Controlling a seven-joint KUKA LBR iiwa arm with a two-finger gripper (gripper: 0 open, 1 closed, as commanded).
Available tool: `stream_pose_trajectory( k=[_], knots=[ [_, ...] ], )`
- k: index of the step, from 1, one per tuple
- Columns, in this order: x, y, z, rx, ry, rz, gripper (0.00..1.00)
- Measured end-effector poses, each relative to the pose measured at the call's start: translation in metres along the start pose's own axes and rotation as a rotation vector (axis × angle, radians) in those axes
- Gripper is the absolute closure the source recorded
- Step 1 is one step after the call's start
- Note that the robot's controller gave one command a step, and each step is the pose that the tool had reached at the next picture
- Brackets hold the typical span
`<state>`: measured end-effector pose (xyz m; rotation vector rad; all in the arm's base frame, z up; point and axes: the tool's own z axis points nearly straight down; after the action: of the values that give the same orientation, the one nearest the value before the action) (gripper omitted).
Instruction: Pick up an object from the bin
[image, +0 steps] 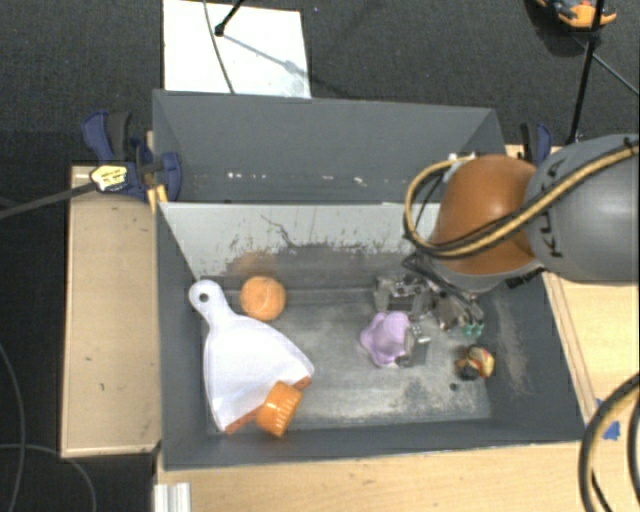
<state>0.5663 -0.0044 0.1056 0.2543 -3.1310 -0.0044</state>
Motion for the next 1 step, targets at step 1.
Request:
stream_pose_trajectory(
  k=[1],
  knots=[
    [-0.0067, -0.0273, -0.0220, 0.008, -0.004, -0.036, 0.00]
  ],
)
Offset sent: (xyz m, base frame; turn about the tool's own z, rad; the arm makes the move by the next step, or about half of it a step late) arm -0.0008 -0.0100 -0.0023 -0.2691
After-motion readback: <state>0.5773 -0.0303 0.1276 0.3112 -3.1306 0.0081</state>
